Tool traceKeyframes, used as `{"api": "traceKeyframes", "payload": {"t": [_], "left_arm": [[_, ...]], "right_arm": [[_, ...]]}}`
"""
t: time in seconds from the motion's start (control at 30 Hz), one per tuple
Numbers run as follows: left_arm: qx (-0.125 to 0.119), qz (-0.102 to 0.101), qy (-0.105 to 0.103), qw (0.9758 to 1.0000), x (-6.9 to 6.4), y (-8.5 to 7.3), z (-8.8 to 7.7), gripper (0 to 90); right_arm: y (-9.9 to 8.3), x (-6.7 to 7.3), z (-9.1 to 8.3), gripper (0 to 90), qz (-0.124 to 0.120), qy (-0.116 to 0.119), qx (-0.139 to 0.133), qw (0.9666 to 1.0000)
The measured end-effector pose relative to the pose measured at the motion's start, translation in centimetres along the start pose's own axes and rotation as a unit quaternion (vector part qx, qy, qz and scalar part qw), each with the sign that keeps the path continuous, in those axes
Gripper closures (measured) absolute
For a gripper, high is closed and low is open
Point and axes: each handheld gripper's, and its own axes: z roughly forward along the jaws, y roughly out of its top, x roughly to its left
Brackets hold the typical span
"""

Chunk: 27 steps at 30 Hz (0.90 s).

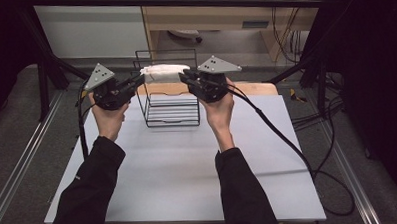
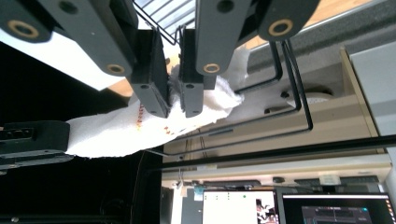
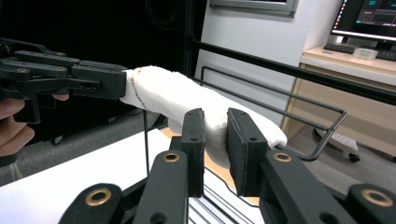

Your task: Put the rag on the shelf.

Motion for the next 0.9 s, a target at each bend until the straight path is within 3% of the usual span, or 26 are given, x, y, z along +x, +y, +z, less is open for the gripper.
{"api": "traceKeyframes", "payload": {"t": [0.27,0.43,0.6,0.7,0.77,0.9], "left_arm": [[0.02,0.002,0.0,0.9998,0.0,-0.2,-0.1,81.3],[0.03,0.001,-0.004,0.9995,-0.1,-0.1,-0.1,79.5],[0.014,-0.016,-0.002,0.9998,0.0,1.0,-0.8,76.2],[0.012,-0.02,0.005,0.9997,-0.1,2.1,-0.7,81.1],[0.027,-0.013,0.016,0.9994,-0.1,2.6,-0.2,84.4],[0.05,-0.029,0.02,0.9981,0.0,2.7,1.2,87.3]], "right_arm": [[-0.6,0.2,-0.1,76.8,-0.002,0.008,0.014,0.9999],[-1.0,0.1,-0.1,81.3,-0.003,0.008,0.024,0.9997],[-1.2,0.2,-0.1,82.1,-0.009,0.006,0.028,0.9995],[-1.4,0.2,-0.1,82.0,-0.009,0.007,0.031,0.9995],[-1.5,0.2,-0.1,81.7,-0.008,0.008,0.031,0.9994],[-1.6,0.2,0.0,80.9,-0.008,0.012,0.035,0.9993]]}}
